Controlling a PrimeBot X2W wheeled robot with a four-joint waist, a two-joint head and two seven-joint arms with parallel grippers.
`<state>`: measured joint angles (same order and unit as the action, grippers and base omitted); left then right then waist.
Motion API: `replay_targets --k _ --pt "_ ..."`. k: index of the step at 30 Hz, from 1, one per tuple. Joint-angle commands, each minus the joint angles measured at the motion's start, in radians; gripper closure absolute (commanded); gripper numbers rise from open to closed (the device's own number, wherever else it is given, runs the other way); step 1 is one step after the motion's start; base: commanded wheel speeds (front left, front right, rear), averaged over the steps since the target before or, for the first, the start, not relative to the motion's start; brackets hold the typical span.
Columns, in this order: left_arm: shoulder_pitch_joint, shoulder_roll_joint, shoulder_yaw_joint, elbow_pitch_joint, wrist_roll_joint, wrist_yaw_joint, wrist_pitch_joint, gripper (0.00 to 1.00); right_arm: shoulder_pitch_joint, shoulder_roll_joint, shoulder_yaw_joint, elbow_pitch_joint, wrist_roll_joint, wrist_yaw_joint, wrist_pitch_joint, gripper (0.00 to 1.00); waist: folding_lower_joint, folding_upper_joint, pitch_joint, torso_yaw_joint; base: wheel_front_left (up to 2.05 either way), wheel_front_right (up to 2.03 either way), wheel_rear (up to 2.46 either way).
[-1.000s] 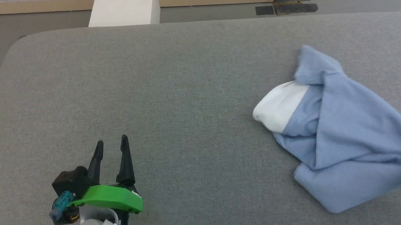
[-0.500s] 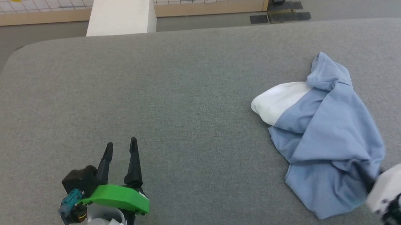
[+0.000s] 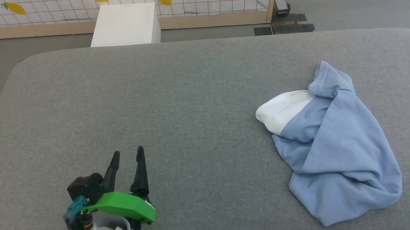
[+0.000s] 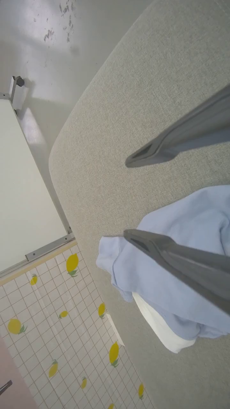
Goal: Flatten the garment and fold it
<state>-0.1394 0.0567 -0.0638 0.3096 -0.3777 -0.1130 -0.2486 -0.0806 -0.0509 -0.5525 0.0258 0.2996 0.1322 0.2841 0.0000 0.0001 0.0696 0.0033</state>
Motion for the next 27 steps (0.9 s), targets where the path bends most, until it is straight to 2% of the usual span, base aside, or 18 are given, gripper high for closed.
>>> replay_targets --k 1,8,15,21,27 --pt "-0.013 -0.001 -0.012 0.002 -0.017 -0.002 0.010 0.00 -0.002 0.001 0.006 0.006 -0.001 -0.002 -0.011 0.00 0.0000 -0.0001 0.006 -0.009 0.00 0.00 0.00" --pt "-0.186 -0.005 -0.117 0.045 -0.058 -0.009 0.128 0.00 -0.045 0.001 0.056 0.019 -0.003 -0.002 -0.015 0.00 0.0000 -0.0001 0.049 -0.056 0.00 0.00 0.00" --pt "-0.478 -0.006 -0.274 0.193 -0.138 -0.008 0.340 0.00 -0.099 0.001 0.142 0.031 0.014 -0.002 -0.020 0.00 0.0000 -0.0001 0.135 -0.151 0.00 0.00 0.00" --pt "-0.688 -0.006 -0.423 0.333 -0.185 0.029 0.519 0.00 -0.124 0.001 0.177 0.066 0.036 -0.002 -0.038 0.00 0.0000 -0.0001 0.212 -0.236 0.00 0.00 0.00" --pt "-0.811 -0.006 -0.526 0.477 -0.167 0.084 0.670 0.00 -0.131 0.001 0.195 0.113 0.066 -0.002 -0.072 0.00 0.0000 -0.0001 0.269 -0.303 0.00 0.00 0.00"
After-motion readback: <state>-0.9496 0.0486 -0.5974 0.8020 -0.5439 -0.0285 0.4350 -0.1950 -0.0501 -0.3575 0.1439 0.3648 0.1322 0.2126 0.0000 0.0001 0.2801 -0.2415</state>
